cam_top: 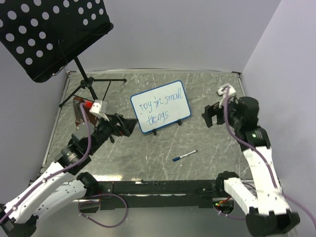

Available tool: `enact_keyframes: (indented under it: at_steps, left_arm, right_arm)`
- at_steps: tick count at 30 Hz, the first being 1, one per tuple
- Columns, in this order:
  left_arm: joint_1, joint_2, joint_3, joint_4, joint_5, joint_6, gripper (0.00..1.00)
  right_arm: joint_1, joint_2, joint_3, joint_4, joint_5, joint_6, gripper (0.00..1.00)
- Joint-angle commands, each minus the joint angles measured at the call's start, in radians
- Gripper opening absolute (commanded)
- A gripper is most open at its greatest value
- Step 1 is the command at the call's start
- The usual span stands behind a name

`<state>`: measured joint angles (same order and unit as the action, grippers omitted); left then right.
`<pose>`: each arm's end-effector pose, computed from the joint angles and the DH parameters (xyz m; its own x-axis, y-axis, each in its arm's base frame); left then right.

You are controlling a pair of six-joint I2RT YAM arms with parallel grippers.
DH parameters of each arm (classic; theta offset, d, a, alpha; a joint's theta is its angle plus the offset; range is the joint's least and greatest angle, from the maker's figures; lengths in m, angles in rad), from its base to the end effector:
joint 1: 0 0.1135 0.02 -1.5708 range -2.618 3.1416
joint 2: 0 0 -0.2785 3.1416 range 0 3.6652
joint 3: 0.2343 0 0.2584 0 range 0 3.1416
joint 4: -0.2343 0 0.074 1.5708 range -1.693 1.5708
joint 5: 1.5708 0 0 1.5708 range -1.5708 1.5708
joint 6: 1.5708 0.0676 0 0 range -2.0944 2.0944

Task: Write a sentence on the whiteboard
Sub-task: Reset both arms

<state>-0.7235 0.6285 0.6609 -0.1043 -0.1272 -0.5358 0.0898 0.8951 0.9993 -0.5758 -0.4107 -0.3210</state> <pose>0.1441 -0.1158 0.3352 -0.3331 -0.3814 -0.8623 0.4556 0.7356 -0.5014 0.2074 0.0458 0.3548 -0.2917 -0.3167 -0.9026 -0.5569 0.8234 -0.1090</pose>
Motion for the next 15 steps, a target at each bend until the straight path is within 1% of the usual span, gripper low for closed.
enact_keyframes:
  at_steps: [1, 4, 7, 15]
  left_arm:
    - [0.026, 0.043, 0.134, -0.052, 0.029, 0.037, 0.97]
    - [0.027, 0.076, 0.184, -0.084, 0.011, 0.056, 0.97]
    - [0.029, 0.073, 0.215, -0.1, -0.006, 0.072, 0.97]
    - [0.029, 0.08, 0.22, -0.097, -0.052, 0.096, 0.97]
  right_arm:
    - [-0.01, -0.054, 0.057, 0.002, 0.274, 0.252, 1.0]
    - [-0.009, -0.117, 0.07, 0.013, 0.352, 0.287, 1.0]
    - [-0.01, -0.165, 0.053, 0.034, 0.389, 0.269, 1.0]
    - [-0.012, -0.199, 0.024, 0.074, 0.388, 0.235, 1.0]
